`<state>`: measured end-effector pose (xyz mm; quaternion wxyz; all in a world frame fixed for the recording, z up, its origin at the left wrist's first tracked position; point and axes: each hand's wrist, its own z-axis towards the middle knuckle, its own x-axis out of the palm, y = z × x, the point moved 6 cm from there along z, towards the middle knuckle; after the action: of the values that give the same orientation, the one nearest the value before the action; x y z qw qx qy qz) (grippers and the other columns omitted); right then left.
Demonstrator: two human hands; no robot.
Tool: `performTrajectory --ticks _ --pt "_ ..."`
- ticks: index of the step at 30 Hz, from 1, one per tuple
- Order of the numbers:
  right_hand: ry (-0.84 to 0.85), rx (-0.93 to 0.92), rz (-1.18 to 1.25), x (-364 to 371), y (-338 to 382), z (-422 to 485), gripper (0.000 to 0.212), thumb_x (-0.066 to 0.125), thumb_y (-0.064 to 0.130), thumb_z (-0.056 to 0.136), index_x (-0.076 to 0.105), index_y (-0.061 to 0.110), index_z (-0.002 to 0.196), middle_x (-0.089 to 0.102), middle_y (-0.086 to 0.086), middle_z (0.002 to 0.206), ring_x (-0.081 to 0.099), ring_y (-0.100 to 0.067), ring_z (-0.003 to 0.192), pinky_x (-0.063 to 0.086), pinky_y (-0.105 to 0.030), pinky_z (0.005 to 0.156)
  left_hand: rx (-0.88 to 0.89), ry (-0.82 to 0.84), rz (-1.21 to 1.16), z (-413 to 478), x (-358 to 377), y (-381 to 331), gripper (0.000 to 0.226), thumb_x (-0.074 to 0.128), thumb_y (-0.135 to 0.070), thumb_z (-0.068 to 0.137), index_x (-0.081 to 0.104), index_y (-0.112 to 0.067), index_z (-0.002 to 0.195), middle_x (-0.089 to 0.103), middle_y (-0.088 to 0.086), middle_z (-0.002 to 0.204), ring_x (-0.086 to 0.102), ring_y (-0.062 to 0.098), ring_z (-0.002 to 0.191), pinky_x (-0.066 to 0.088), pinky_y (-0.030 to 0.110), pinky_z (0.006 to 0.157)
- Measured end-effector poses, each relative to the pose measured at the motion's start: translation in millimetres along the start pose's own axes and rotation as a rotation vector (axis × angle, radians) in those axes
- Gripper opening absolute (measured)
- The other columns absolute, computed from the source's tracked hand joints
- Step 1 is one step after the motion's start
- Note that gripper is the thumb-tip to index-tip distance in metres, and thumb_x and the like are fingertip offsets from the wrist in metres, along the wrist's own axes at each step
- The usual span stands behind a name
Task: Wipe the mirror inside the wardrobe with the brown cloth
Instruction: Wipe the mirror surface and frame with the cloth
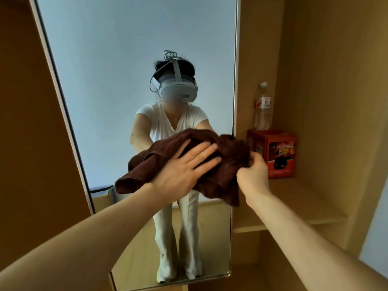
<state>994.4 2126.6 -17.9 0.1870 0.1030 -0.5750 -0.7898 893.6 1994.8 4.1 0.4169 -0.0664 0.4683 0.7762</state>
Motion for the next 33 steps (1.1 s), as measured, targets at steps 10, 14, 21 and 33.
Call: performTrajectory --ticks 10,14,21,33 --pt "0.105 0.069 0.023 0.6 65.8 18.4 0.045 0.045 0.0 0.09 0.05 0.022 0.129 0.06 -0.007 0.118 0.057 -0.018 0.098 0.049 -0.036 0.086 -0.429 -0.016 -0.239 67.9 -49.6 26.8 0.057 0.076 -0.014 0.066 0.063 -0.022 0.12 0.05 0.01 0.133 0.035 0.031 0.118 0.044 0.054 0.087" --pt "0.26 0.235 0.217 -25.6 40.8 -15.1 0.034 0.052 0.015 0.095 0.054 0.023 0.128 0.063 -0.002 0.118 0.06 -0.015 0.102 0.051 -0.03 0.083 -0.703 -0.005 -0.725 60.5 -42.4 9.1 0.038 0.052 -0.002 0.082 0.068 -0.017 0.114 0.052 0.004 0.118 0.042 0.029 0.111 0.041 0.045 0.094" --pt "0.375 0.226 0.46 -58.9 57.4 -29.9 0.077 0.068 0.061 0.062 0.049 0.038 0.133 0.068 0.0 0.115 0.066 -0.018 0.102 0.054 -0.037 0.082 -1.214 0.08 -1.723 117.9 -76.1 -22.8 0.038 0.044 -0.001 0.09 0.068 -0.03 0.094 0.07 0.007 0.104 0.065 0.027 0.102 0.053 0.042 0.092" --pt "0.111 0.348 0.366 -43.1 10.5 -17.6 0.061 0.066 0.011 0.085 0.042 0.036 0.135 0.06 0.0 0.114 0.061 -0.023 0.098 0.055 -0.04 0.077 -0.724 0.425 -0.646 81.0 -75.6 22.8 0.039 0.043 -0.017 0.094 0.055 -0.019 0.131 0.048 0.003 0.129 0.04 0.025 0.123 0.037 0.039 0.1"
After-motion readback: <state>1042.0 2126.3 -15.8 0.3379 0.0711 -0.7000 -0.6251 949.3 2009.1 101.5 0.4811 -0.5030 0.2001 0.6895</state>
